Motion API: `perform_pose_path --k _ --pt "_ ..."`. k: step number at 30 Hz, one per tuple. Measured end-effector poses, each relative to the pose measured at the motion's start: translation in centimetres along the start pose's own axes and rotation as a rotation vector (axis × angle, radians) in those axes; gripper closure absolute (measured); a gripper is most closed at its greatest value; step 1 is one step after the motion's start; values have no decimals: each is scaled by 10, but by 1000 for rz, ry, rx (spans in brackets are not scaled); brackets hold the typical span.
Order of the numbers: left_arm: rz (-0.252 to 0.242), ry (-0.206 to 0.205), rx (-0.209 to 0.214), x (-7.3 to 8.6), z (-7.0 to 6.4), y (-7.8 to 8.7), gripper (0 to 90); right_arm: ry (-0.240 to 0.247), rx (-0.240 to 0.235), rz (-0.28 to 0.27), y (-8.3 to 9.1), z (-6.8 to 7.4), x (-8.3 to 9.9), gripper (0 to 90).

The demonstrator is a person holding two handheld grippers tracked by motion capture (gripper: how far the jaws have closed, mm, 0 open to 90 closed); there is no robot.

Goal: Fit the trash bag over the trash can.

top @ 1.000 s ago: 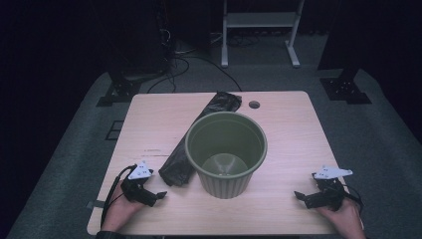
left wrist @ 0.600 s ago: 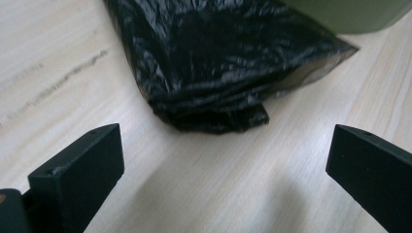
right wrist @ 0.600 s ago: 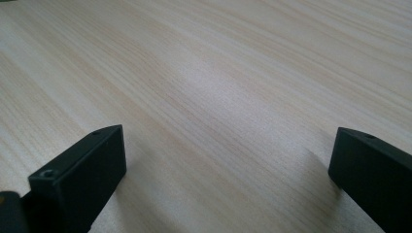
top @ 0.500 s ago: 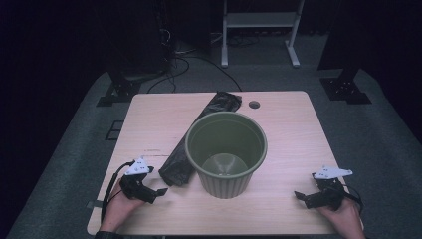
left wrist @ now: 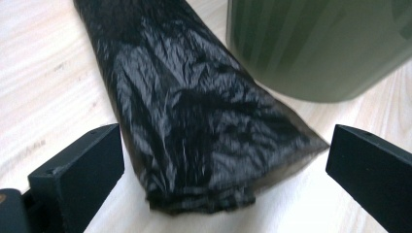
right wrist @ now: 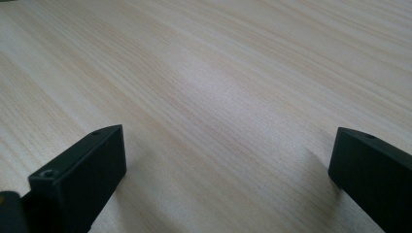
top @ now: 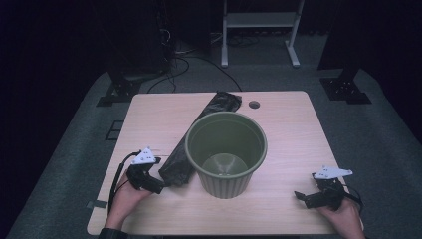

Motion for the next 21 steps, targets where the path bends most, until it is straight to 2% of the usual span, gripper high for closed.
perform_pose_path --k 2,4,7,13,15,18,21 --pt "3 -3 -7 -4 1 -4 0 0 0 0 0 0 0 0" --pt "-19 9 3 -8 1 -8 0 0 0 0 0 0 0 0" --pt "-21 24 3 -9 3 -14 0 0 0 0 0 0 0 0" --pt "-13 23 -3 -15 9 -24 0 0 0 0 0 0 0 0" --pt "5 25 -9 -15 13 -29 0 1 1 -1 0 0 0 0" --pt "-11 30 -4 -17 16 -38 11 0 0 0 0 0 0 0" --pt "3 32 -7 -14 20 -47 24 -1 1 1 0 0 0 0"
Point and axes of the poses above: each handheld gripper's, and its own axes: y roughly backward along the jaws, x roughly out of its underside, z roughly to its left, the point moved 8 cm from there along -y, roughly forward along the jaws, and after that the axes turned 3 degrees about -z, right-handed, at the moved point
